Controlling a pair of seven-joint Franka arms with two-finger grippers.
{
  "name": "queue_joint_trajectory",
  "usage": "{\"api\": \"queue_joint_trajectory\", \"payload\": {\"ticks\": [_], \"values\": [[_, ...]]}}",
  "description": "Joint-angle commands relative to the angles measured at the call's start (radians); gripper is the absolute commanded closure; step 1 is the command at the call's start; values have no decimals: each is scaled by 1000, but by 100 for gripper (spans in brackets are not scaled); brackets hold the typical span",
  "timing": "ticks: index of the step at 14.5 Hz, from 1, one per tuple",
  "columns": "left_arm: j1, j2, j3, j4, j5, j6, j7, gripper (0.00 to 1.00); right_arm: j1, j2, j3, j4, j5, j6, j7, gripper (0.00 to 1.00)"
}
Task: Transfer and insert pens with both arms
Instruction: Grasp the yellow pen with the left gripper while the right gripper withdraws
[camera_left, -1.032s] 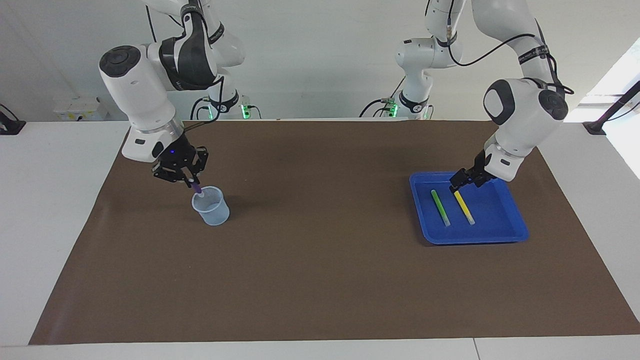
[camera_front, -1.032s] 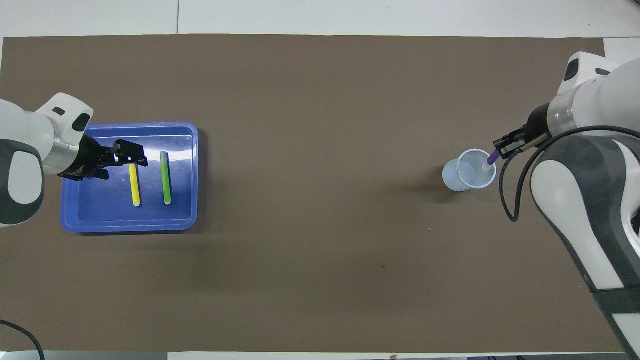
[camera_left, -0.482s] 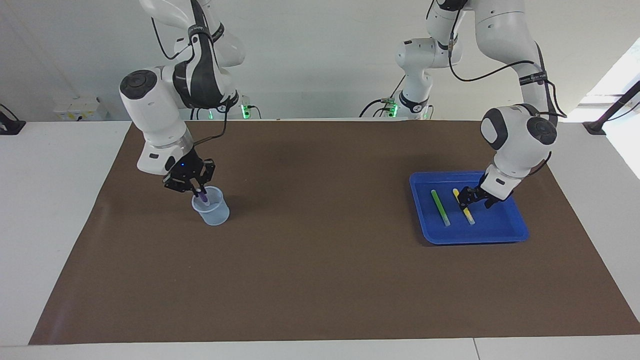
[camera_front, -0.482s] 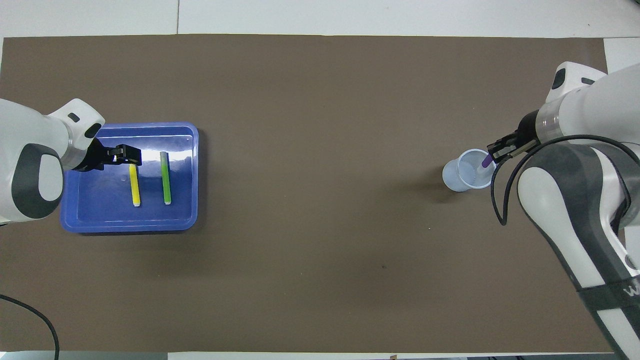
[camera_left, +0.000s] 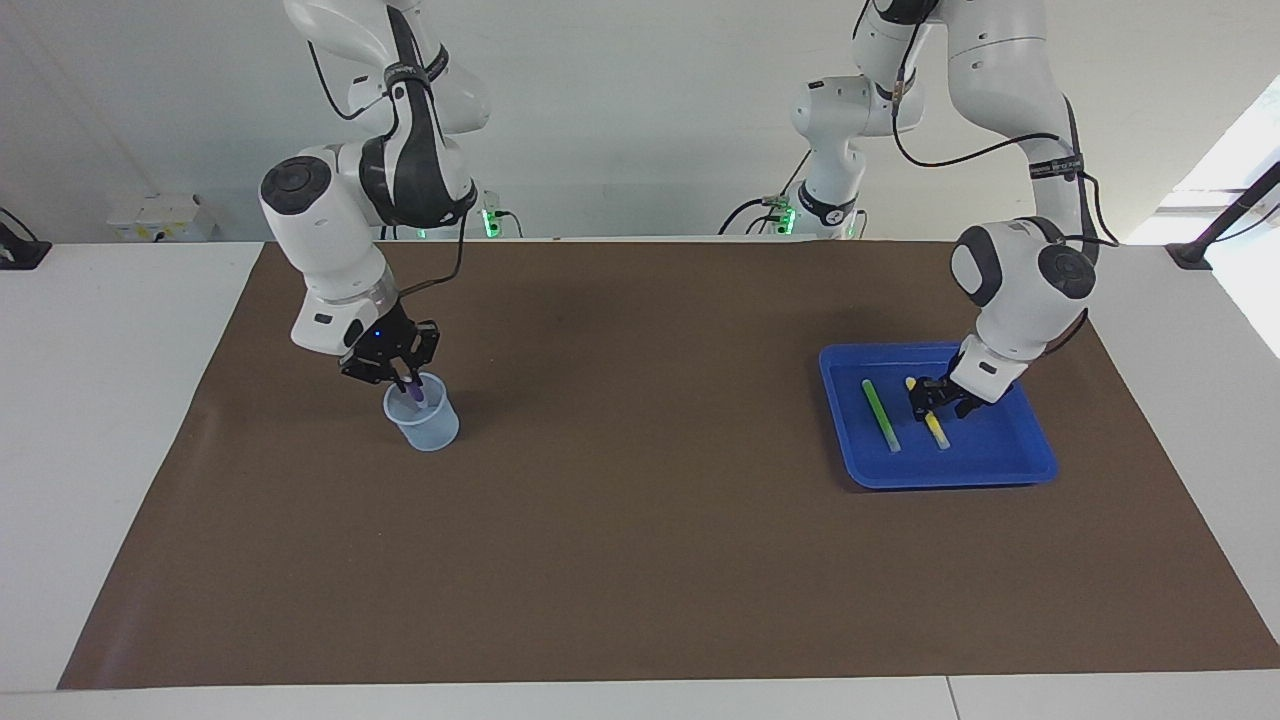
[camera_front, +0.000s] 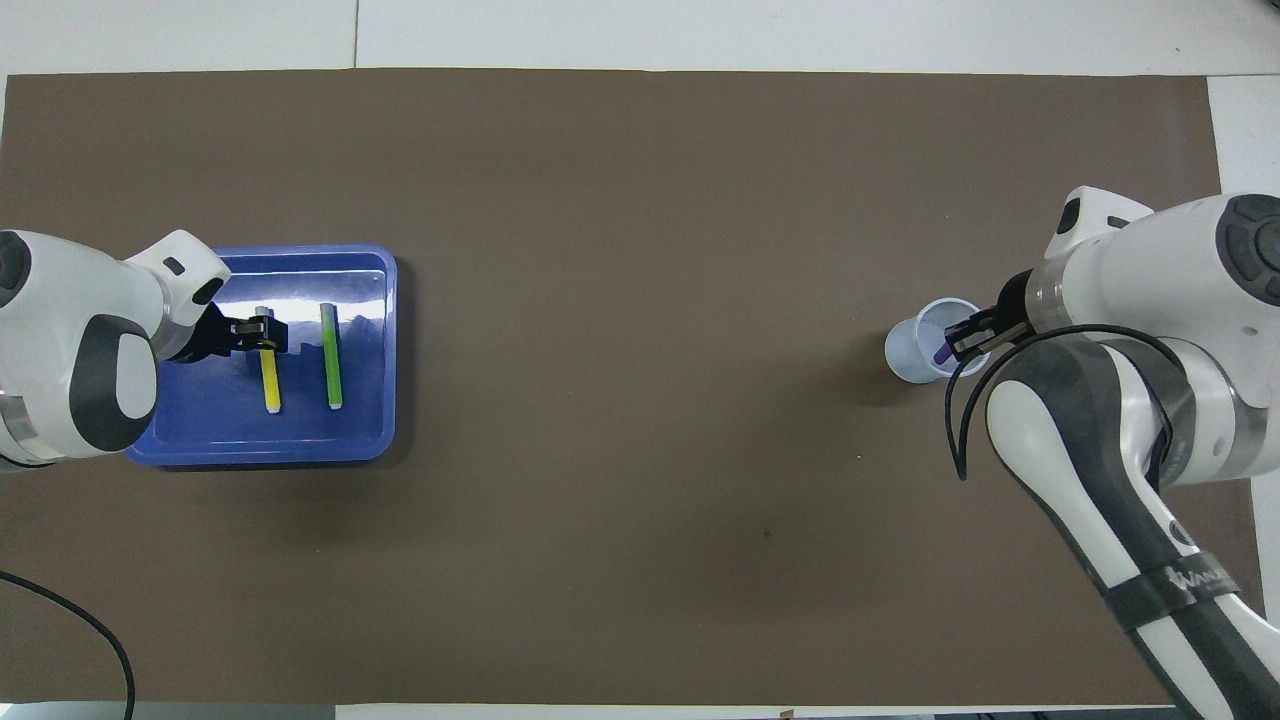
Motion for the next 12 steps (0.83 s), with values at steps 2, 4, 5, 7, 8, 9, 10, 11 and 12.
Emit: {"api": "queue_joint_trajectory", "payload": {"ticks": [2,4,5,7,8,9,10,11,12], "values": [[10,5,-6,-31,23,45,0,32,-4,-15,7,25,-19,-5,13,0],[12,14,-6,-31,23,45,0,38,-5,-12,10,103,15,-85,11,0],[10,14,-6,-31,23,45,0,44,-3,-12,10,147,56,-153,14,0],[10,14,-6,-31,23,45,0,67,2,-26,13,184,178,-231,25,0],[10,16,-8,-31,23,44,0,81,8,-32,13,187,232,-254,25,0],[10,17,-8,-31,23,44,-1,99,6,-41,13,186,294,-271,32,0],[12,17,-8,-31,23,42,-1,100,6,-46,13,175,364,-290,58,0],[12,17,-8,-29,23,38,-1,100,6,-55,13,171,450,-334,121,0],[12,17,-8,-26,21,36,-1,100,8,-58,13,171,513,-359,191,0]]}}
